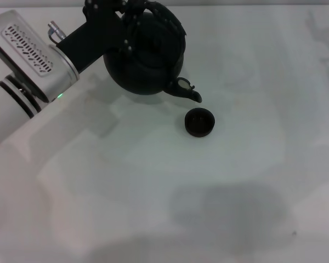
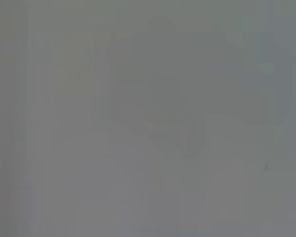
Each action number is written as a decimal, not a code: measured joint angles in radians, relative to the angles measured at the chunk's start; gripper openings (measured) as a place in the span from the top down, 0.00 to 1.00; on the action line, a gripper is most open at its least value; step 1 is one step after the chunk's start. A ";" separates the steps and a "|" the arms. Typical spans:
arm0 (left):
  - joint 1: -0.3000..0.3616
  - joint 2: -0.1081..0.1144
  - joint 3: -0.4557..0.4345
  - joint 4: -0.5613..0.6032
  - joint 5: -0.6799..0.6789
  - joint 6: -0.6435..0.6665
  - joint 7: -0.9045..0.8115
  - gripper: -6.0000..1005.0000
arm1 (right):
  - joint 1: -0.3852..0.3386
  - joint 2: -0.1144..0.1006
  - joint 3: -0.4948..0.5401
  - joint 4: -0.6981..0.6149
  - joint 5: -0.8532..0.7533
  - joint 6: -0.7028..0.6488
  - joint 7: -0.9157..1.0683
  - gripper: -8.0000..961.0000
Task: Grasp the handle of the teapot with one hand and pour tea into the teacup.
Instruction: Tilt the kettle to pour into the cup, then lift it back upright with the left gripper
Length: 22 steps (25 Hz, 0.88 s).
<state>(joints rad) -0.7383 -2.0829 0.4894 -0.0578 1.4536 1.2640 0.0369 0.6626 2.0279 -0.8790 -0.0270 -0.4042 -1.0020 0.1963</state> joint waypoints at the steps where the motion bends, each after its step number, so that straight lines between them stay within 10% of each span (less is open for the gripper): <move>1: -0.003 0.000 0.000 0.001 0.002 -0.001 0.007 0.90 | 0.000 0.000 0.000 -0.001 0.000 0.000 0.000 0.14; 22: -0.023 -0.003 0.000 -0.004 0.059 -0.017 0.094 0.90 | -0.001 -0.001 0.011 -0.013 0.011 0.002 0.001 0.14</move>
<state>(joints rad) -0.7615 -2.0863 0.4894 -0.0618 1.5126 1.2468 0.1304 0.6619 2.0270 -0.8675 -0.0400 -0.3935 -1.0001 0.1976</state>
